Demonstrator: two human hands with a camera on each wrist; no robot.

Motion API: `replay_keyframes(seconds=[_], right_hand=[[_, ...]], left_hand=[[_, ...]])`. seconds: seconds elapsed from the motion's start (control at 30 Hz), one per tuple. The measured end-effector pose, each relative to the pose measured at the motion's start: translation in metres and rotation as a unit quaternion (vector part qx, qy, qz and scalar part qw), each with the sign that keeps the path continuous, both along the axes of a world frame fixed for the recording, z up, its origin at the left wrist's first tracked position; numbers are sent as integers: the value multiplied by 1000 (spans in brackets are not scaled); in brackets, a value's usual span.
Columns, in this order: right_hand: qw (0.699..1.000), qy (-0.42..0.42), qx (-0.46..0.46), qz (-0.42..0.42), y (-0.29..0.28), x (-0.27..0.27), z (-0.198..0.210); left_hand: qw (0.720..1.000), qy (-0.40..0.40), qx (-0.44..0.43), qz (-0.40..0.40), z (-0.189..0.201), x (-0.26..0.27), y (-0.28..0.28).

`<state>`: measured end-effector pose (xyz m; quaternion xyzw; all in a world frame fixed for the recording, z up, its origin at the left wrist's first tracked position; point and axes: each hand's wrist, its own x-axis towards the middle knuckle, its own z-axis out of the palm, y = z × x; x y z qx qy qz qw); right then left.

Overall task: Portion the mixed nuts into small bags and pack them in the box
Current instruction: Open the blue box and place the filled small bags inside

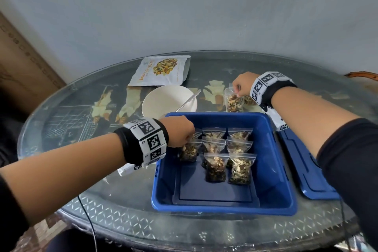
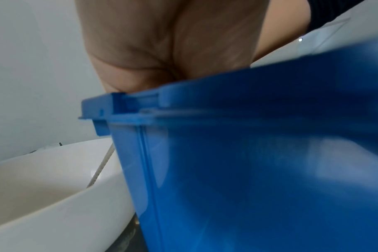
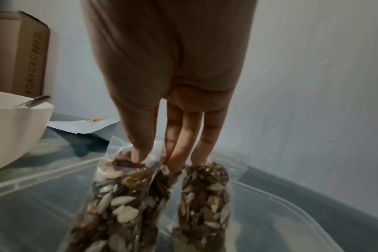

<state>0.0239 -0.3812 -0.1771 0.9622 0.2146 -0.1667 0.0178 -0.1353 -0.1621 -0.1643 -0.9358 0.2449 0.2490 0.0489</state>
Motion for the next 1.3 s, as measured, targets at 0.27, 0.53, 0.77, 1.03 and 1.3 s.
replay_keyframes(seconds=[0.27, 0.53, 0.77, 1.03, 1.3], right_hand=[[997, -37, 53, 30, 1, -20, 32], [976, -117, 175, 58, 1, -84, 113], [949, -110, 283, 90, 13, -170, 136], [915, -122, 368, 109, 24, -229, 122], [822, -85, 563, -16, 27, -259, 90]], left_hand=[[1000, -13, -18, 18, 0, -3, 0], [967, -87, -211, 117, 30, -8, 8], [827, -111, -500, 232, 61, -37, 11], [738, -135, -626, 214, 67, -100, 0], [644, -170, -702, 252, 52, -121, -10]])
